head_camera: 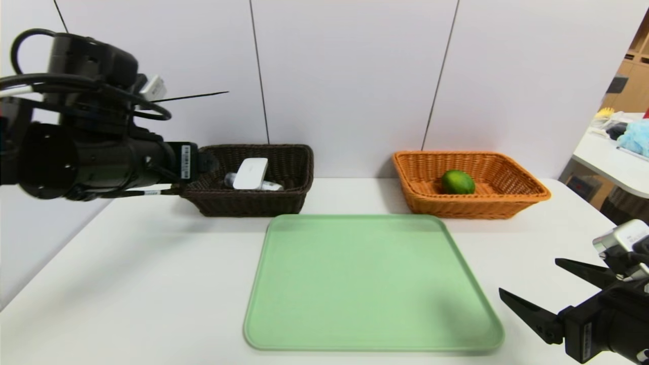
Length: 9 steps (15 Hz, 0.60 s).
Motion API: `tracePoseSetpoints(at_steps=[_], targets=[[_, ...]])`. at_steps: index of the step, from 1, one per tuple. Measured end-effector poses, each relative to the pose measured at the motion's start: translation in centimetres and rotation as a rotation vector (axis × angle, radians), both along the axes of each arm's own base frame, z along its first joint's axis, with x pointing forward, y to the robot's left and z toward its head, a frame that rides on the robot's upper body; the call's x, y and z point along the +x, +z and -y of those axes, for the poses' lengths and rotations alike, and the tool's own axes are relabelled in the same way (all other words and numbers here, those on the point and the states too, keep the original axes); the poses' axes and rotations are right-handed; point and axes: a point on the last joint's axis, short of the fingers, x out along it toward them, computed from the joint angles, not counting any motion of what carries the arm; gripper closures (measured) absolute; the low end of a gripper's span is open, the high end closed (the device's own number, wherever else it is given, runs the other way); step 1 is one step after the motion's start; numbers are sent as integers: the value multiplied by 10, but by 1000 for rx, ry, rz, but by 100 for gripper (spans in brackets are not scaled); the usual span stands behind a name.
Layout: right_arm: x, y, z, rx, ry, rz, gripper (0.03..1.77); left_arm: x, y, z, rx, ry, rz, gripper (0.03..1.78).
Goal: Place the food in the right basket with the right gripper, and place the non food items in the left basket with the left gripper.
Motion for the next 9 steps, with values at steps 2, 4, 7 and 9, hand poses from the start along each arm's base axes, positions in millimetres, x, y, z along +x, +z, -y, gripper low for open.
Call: tracePoseSetpoints(at_steps=[2, 4, 7, 9], targets=[[0, 0, 1, -13, -33, 7, 10, -30, -6, -13, 9, 13, -3, 13], [0, 1, 1, -24, -58, 13, 10, -57, -12, -24, 9, 22, 1, 12], [0, 1, 4, -43, -115, 25, 10, -95, -24, -39, 14, 41, 14, 12], [0, 2, 7, -49, -158, 37, 10, -116, -32, -48, 13, 53, 25, 12]])
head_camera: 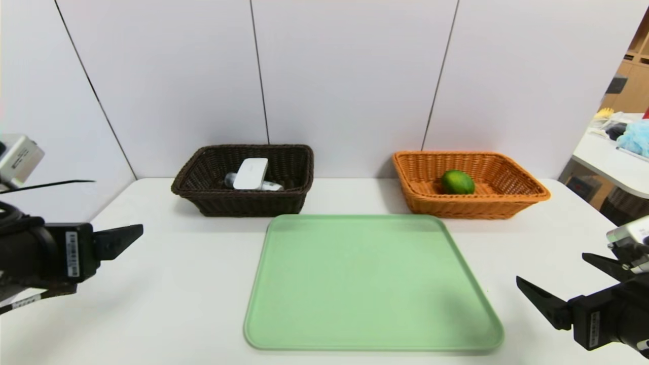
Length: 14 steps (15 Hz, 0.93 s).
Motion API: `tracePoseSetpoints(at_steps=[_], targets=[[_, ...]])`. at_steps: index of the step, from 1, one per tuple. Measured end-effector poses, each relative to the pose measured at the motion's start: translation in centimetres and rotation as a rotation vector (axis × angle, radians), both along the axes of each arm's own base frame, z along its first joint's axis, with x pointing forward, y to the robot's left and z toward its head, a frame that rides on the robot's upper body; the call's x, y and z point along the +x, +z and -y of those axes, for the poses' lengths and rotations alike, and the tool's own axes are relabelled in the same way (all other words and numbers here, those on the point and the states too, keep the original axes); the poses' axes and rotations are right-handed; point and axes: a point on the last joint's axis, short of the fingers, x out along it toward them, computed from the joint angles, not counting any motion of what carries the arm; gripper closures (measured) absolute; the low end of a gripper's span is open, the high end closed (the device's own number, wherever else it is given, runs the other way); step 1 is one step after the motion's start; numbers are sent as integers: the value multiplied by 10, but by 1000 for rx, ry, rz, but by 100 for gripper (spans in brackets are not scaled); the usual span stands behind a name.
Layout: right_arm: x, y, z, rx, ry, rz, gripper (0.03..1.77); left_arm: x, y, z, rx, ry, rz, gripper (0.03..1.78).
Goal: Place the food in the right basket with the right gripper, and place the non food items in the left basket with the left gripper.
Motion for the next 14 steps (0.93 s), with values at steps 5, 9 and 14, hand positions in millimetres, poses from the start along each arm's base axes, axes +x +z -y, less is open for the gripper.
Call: tracePoseSetpoints(at_steps=[5, 9, 14], targets=[[-4, 5, 14, -47, -86, 42, 10, -47, -20, -21, 5, 46, 48, 12], [-16, 7, 31, -68, -187, 69, 10, -70, -33, -34, -2, 119, 82, 12], [-42, 6, 45, -55, -300, 124, 10, -90, -49, -46, -23, 234, 121, 12]])
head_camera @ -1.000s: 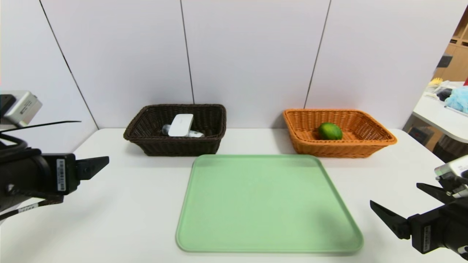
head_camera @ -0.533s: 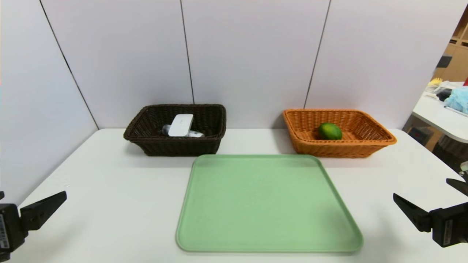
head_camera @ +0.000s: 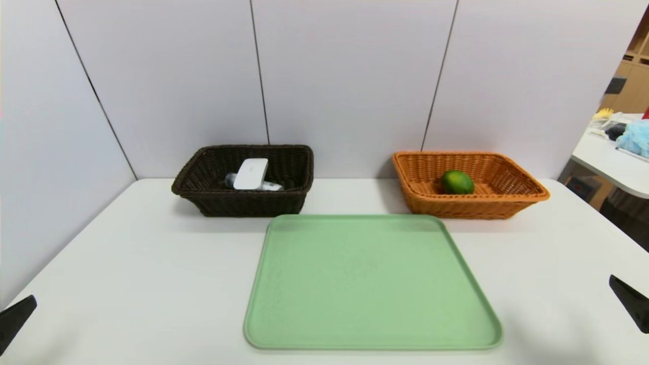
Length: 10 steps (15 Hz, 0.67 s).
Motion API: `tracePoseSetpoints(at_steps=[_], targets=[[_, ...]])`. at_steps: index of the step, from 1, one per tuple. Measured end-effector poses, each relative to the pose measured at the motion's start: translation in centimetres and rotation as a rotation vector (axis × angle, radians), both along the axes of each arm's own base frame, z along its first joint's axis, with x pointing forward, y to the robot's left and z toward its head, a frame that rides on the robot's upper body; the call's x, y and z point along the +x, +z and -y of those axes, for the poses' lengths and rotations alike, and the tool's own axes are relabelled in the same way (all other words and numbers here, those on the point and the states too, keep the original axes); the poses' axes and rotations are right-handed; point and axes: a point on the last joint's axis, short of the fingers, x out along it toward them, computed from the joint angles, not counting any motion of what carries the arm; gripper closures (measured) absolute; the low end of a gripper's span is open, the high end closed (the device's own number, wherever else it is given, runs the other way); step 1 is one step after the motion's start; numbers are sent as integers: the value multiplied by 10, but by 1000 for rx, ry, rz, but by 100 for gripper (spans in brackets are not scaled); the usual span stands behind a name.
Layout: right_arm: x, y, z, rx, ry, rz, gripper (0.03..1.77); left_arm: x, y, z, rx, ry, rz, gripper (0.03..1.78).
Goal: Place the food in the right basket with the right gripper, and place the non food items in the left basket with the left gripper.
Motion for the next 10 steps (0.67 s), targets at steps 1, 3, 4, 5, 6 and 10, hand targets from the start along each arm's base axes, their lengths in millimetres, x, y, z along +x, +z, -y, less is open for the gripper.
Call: tracePoseSetpoints(at_steps=[1, 3, 4, 5, 6, 10], targets=[[-6, -1, 1, 2, -7, 6, 10, -4, -3, -1, -2, 12, 9, 12], [-19, -3, 3, 5, -21, 19, 10, -14, -13, -3, -3, 24, 23, 12], [-25, -5, 4, 5, -28, 33, 10, -19, -17, -4, -4, 27, 32, 12], [-31, -7, 5, 6, -34, 47, 10, -23, -21, -5, -8, 34, 42, 12], [-36, -10, 5, 7, -37, 61, 10, -27, -25, -5, -11, 41, 56, 12], [-53, -21, 6, 12, -50, 116, 10, -41, -40, -6, -22, 48, 108, 12]])
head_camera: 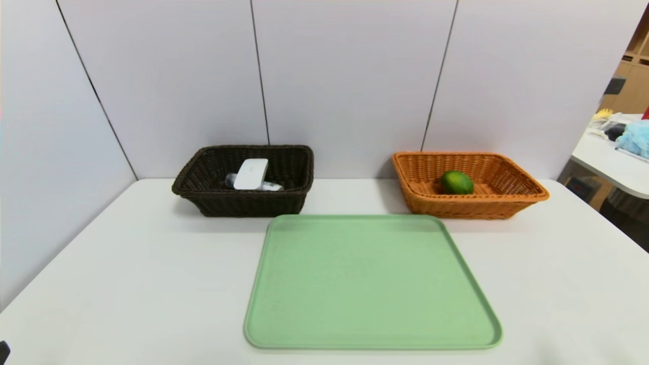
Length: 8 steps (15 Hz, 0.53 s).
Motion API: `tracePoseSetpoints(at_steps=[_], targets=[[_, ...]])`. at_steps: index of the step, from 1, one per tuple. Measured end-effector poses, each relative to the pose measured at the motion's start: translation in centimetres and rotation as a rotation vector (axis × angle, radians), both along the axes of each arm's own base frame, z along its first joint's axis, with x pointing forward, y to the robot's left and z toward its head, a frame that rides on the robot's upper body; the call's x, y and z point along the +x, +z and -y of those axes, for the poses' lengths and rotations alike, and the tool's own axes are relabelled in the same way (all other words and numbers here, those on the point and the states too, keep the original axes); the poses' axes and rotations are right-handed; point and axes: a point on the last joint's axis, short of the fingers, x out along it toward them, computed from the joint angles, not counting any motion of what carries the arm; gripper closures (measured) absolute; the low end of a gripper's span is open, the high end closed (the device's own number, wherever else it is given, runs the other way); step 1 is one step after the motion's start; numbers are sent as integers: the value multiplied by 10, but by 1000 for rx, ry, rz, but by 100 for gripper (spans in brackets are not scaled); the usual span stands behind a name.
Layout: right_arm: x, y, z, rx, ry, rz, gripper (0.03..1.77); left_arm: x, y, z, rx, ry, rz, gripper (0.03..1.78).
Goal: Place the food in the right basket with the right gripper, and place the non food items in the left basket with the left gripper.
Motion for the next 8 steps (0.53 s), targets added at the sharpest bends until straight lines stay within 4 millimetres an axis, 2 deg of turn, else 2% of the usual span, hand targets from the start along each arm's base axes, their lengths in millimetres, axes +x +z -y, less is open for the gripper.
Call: tracePoseSetpoints(at_steps=[8], targets=[[-15, -8, 0, 4, -12, 71, 10, -18, -25, 3, -15, -69, 78, 12]])
